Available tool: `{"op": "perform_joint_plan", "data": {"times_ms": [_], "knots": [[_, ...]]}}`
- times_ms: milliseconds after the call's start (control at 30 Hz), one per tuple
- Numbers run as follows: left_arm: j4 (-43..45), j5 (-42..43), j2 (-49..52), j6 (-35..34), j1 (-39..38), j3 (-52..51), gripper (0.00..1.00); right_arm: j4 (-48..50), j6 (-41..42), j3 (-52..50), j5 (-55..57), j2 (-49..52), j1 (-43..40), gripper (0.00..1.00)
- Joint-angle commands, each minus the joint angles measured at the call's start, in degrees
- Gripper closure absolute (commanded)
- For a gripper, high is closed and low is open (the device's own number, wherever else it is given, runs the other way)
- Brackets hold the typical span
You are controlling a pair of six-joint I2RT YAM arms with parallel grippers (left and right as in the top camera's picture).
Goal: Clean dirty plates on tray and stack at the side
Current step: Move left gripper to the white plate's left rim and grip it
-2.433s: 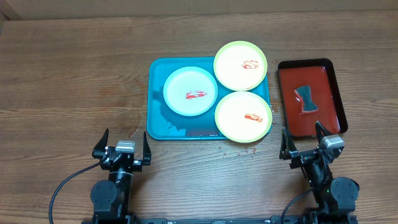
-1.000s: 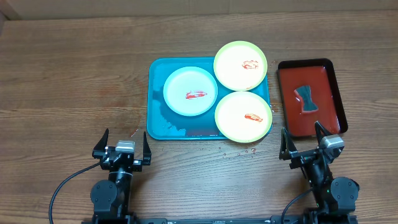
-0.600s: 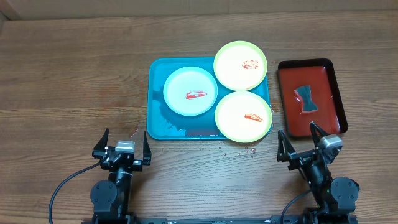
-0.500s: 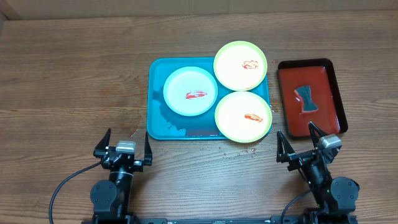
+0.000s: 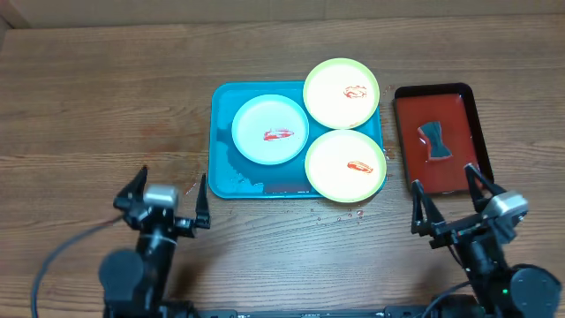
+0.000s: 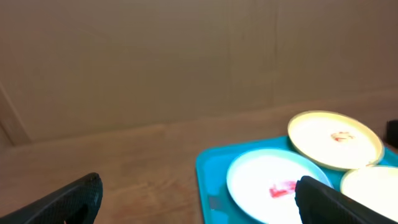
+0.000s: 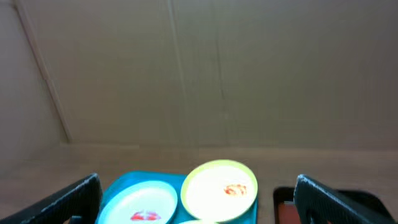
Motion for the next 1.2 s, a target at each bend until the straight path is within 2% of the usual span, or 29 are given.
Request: {"op": "perform_joint_plan", "data": {"times_ms": [0, 133, 300, 533, 733, 967, 1033, 1100, 1167], "knots": [[-4.0, 3.3, 9.0, -1.8, -0.4, 8.7, 0.00, -4.5, -0.5, 8.7, 2.3, 6.4, 0.2, 0.00], [-15.4, 3.3, 22.0, -1.8, -0.4, 22.6, 0.00, -15.3, -3.0, 21.1, 2.6, 16.4, 0.2, 0.00], [-34.1, 4.2, 39.7, -1.9, -0.4, 43.3, 0.00, -30.0, -2.9, 36.0, 3.2, 31.5, 0.2, 0.00], [-52.9, 4.3, 60.1, -7.5, -1.9, 62.2, 0.00, -41.6, -2.9, 47.1, 3.0, 49.2, 0.2, 0.00], [-53.0, 4.4, 70.7, -7.8, -3.1, 63.4, 0.00, -43.4, -2.7, 48.1, 2.9, 60.1, 0.2, 0.00], [-50.4, 8.9, 81.2, -8.9, -3.1, 63.4, 0.00, -43.4, -2.7, 48.0, 3.0, 68.0, 0.2, 0.01], [-48.8, 8.9, 84.0, -9.0, -3.1, 63.4, 0.10, -43.4, -2.7, 48.0, 3.0, 69.5, 0.2, 0.08], [-47.5, 8.8, 86.5, -9.8, -3.1, 63.4, 0.14, -43.4, -2.7, 48.0, 3.0, 70.8, 0.2, 0.14], [-46.1, 8.7, 89.3, -11.1, -3.1, 63.4, 0.19, -43.3, -2.7, 48.0, 3.6, 72.0, 0.2, 0.16]]}}
